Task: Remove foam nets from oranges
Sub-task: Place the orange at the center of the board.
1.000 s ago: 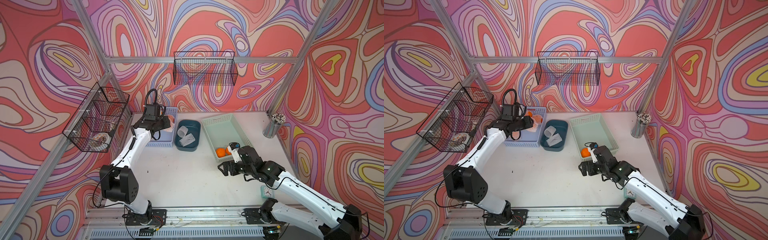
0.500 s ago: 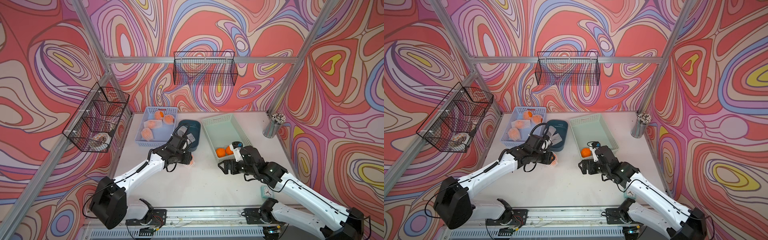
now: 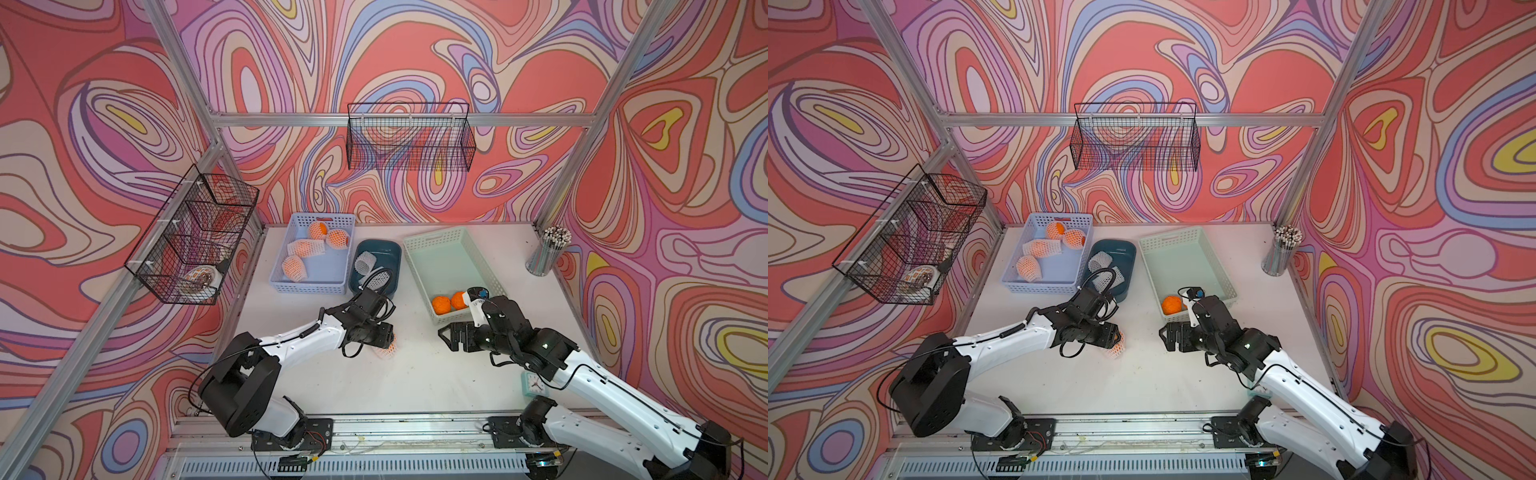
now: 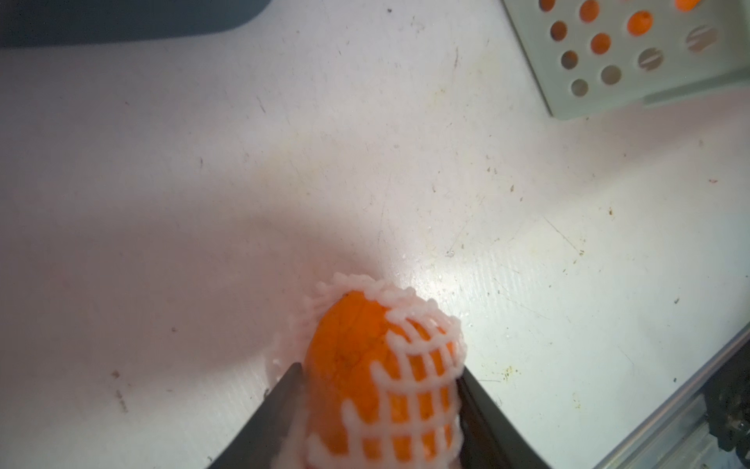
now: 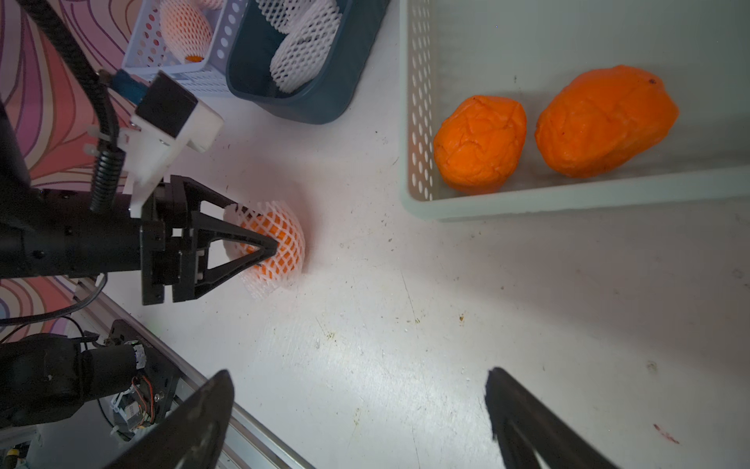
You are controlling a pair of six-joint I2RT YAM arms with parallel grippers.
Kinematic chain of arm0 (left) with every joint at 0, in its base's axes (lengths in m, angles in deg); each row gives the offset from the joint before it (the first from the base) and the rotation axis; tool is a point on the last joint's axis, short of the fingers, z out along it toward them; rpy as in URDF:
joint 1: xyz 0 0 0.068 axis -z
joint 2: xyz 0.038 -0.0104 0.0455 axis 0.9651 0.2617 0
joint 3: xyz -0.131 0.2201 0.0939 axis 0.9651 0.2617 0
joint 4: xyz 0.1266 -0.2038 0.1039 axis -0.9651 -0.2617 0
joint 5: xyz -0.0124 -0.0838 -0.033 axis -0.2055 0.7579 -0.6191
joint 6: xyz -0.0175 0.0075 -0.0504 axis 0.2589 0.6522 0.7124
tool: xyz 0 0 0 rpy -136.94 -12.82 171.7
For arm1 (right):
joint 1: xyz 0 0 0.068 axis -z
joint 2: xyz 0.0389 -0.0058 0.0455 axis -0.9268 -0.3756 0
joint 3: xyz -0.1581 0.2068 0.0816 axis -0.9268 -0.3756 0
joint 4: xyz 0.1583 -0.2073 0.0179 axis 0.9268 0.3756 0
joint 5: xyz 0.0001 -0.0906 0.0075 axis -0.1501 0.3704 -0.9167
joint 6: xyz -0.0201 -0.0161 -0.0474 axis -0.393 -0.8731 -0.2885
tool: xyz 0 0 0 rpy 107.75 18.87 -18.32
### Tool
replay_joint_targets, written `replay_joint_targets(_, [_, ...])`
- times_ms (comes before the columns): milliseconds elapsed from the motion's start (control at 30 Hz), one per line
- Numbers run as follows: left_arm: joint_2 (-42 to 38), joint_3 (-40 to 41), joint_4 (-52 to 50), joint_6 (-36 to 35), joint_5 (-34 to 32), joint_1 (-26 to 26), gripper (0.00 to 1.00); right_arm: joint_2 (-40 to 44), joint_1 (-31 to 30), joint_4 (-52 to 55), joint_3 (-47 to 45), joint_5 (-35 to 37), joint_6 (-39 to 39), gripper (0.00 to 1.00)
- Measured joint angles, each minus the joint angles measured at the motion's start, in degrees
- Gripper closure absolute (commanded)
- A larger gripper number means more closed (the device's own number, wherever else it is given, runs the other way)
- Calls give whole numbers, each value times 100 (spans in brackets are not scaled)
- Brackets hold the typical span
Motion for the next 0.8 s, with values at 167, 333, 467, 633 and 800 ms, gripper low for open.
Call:
replay_joint_targets(167, [122,-286,-96,-48,66,0,13,9,0,76,2,11,-4,2])
replay_joint_targets(333, [-326,-396,-192,-26,42,-26,1,-15,0,81,2,-11,-24,2])
replay_joint_targets(467, [-925,-398,-289,63,37,-125,0,-131,0,2,-2,-192,-39,2])
replay_joint_targets(633, [-2114,-9,-291,328,63,-577,0,-439,-44,-501,-199,-649,-42,2])
replay_joint_targets(800, [-3248,750,-310,651,234,-990,1,-951,-251,-990,-302,-977,-59,2])
